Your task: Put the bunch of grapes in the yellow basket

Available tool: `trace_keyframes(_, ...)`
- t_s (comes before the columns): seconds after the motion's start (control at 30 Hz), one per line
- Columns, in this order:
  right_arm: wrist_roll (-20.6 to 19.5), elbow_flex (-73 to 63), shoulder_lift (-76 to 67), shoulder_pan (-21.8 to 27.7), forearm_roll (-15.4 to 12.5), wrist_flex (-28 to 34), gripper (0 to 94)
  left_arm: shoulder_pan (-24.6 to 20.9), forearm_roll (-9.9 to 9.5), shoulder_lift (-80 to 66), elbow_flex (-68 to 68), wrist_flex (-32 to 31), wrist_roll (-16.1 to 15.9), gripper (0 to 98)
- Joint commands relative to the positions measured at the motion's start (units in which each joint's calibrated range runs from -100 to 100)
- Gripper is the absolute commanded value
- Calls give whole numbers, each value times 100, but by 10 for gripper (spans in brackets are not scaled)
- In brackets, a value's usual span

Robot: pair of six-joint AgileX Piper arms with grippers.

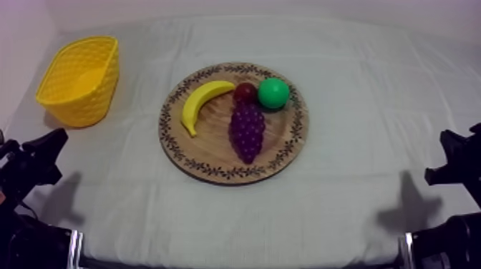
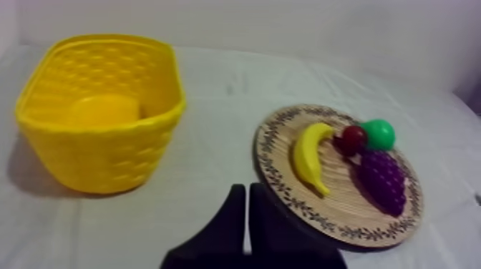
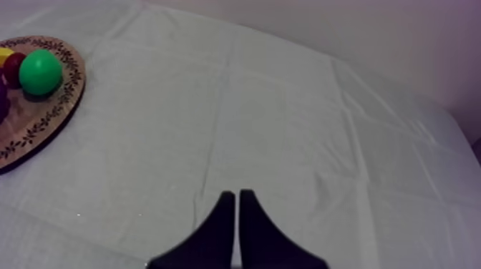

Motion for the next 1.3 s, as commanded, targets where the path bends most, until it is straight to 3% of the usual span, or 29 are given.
trace_keyframes(0.0,0,-4,0,-2,3,2,3,315,-3,3,-6,0,35,0)
trace_keyframes(0.07,0,-4,0,-2,3,2,3,470,-19,4,-53,96,324,0)
trace_keyframes(0.2,0,-4,0,-2,3,2,3,685,-42,156,-273,678,560,0)
trace_keyframes(0.33,0,-4,0,-2,3,2,3,805,-71,442,-421,959,451,0)
trace_keyframes(0.57,0,-4,0,-2,3,2,3,874,-41,1390,-844,733,84,0)
trace_keyframes(0.73,0,-4,0,-2,3,2,3,878,141,2363,-1519,697,-288,0)
trace_keyframes(1.0,0,-4,0,-2,3,2,3,963,690,3892,-2712,770,-885,0)
trace_keyframes(1.13,0,-4,0,-2,3,2,3,1010,874,4636,-3412,1106,-1022,0)
trace_keyframes(1.27,0,-4,0,-2,3,2,3,1139,882,5434,-4170,1585,-918,0)
